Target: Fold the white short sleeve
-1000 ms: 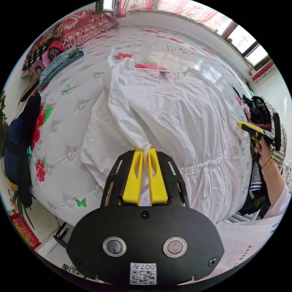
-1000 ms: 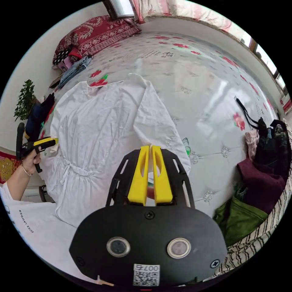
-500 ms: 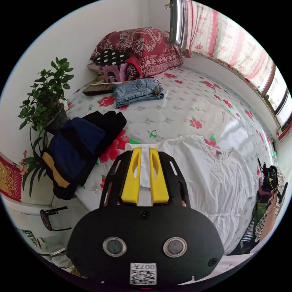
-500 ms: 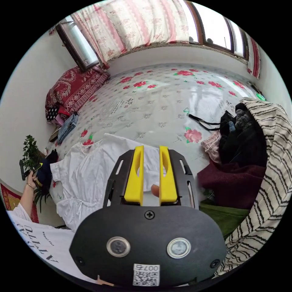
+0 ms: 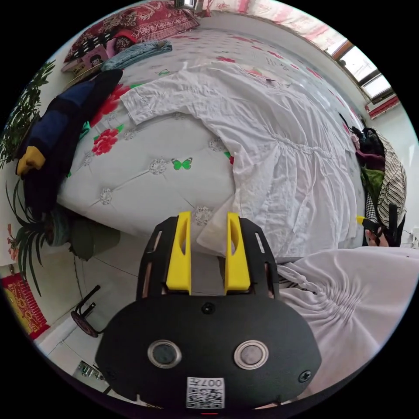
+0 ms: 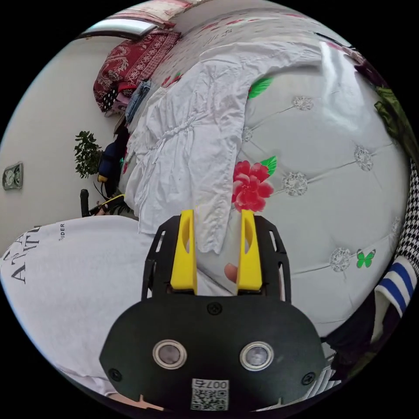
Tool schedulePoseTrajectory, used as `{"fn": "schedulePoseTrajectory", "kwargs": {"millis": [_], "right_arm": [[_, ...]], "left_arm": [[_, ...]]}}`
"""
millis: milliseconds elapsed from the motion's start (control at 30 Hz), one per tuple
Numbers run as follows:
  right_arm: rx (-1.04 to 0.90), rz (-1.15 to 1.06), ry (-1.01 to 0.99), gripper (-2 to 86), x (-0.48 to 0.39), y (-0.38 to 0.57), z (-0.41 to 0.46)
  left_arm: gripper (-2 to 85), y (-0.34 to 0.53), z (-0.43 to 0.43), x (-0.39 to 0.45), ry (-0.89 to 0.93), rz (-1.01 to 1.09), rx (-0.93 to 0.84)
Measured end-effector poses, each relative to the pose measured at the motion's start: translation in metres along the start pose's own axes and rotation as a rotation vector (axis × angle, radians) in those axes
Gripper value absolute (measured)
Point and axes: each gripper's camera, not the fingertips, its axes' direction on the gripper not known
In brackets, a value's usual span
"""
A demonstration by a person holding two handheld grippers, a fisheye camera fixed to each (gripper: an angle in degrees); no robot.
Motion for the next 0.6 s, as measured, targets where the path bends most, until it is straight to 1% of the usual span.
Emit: {"fn": "schedulePoseTrajectory", "kwargs": {"millis": [67, 133, 200, 267, 333, 433, 533, 600], "right_arm": [[-0.010, -0.012, 0.087, 7.2, -0.005, 0.003, -0.004], [-0.010, -0.022, 0.087, 4.6, -0.011, 0.005, -0.017], [0.094, -0.075, 0.089, 2.3, -0.027, 0.015, -0.046], [0.139, -0.111, 0.109, 2.4, -0.036, 0.025, -0.061], [0.138, -0.108, 0.132, 3.1, -0.036, 0.034, -0.067], [0.098, -0.008, 0.114, 4.4, -0.016, 0.050, -0.063], [0.084, 0.049, 0.100, 4.5, -0.009, 0.063, -0.054], [0.095, 0.002, 0.082, 4.5, -0.032, 0.060, -0.053]], "left_arm": [[12.3, 0.002, 0.006, 0.006, 0.022, 0.040, -0.022], [12.1, 0.008, -0.005, 0.017, 0.033, 0.112, 0.022], [11.3, 0.016, -0.021, 0.020, 0.052, 0.148, 0.086], [10.3, 0.024, -0.032, 0.014, 0.057, 0.157, 0.124], [9.7, 0.036, -0.035, 0.000, 0.063, 0.127, 0.140], [10.4, 0.050, -0.033, -0.014, 0.096, 0.101, 0.112], [11.2, 0.060, -0.029, -0.006, 0.103, 0.133, 0.111], [11.5, 0.059, -0.021, 0.007, 0.133, 0.165, 0.093]]}}
